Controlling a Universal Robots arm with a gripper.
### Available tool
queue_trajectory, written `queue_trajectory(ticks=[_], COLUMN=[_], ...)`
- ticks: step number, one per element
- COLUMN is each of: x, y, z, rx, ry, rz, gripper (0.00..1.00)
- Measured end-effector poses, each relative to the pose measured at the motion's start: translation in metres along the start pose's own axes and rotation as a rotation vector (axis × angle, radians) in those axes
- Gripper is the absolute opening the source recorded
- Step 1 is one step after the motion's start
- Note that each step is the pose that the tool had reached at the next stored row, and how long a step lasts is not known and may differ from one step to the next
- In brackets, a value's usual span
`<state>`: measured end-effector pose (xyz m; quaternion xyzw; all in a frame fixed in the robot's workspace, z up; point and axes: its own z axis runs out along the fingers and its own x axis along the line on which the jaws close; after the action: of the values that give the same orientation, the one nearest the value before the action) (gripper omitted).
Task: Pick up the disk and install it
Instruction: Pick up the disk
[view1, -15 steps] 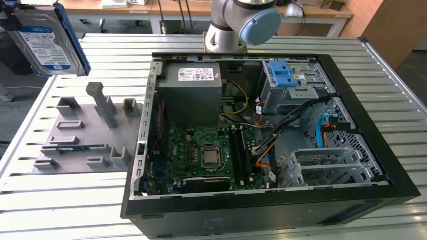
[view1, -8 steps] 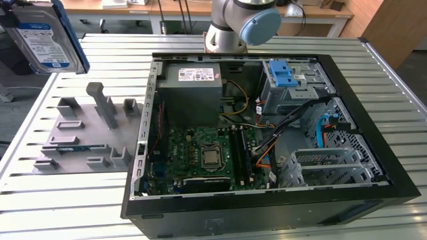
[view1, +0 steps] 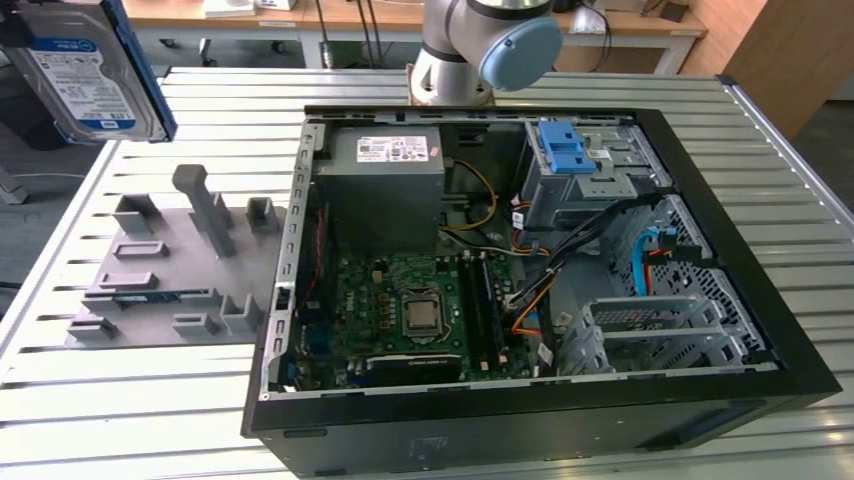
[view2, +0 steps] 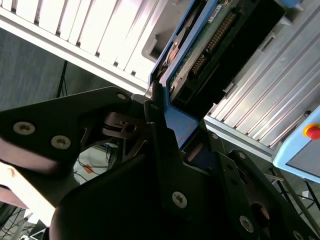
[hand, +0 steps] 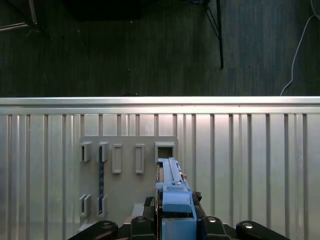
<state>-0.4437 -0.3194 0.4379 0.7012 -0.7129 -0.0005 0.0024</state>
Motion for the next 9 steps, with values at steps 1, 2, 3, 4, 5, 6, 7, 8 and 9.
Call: queue_trajectory(ticks=[1,2,3,4,5,6,7,8,9], x=[0.0000,0.0000,0.0000,0.0000,0.0000,0.0000,0.0000,0.0000,0.0000], y=[0.0000,0.0000,0.0000,0.0000,0.0000,0.0000,0.0000,0.0000,0.0000], z=[-0.0011,-0.0023,-0.0034,-0.0043,-0.0050,-0.0060,-0.0069,-0.0075,-0.0083], rx=[0.0000,0.0000,0.0000,0.0001,0.0001,0.0000,0.0000,0.0001,0.0001], ry=[0.0000,0.0000,0.0000,0.0000,0.0000,0.0000,0.0000,0.0000,0.0000], rz=[0.000,0.000,0.000,0.000,0.000,0.000,0.000,0.000,0.000], gripper=[0.36,0.36,0.36,0.36,0.36,0.36,0.36,0.36,0.36])
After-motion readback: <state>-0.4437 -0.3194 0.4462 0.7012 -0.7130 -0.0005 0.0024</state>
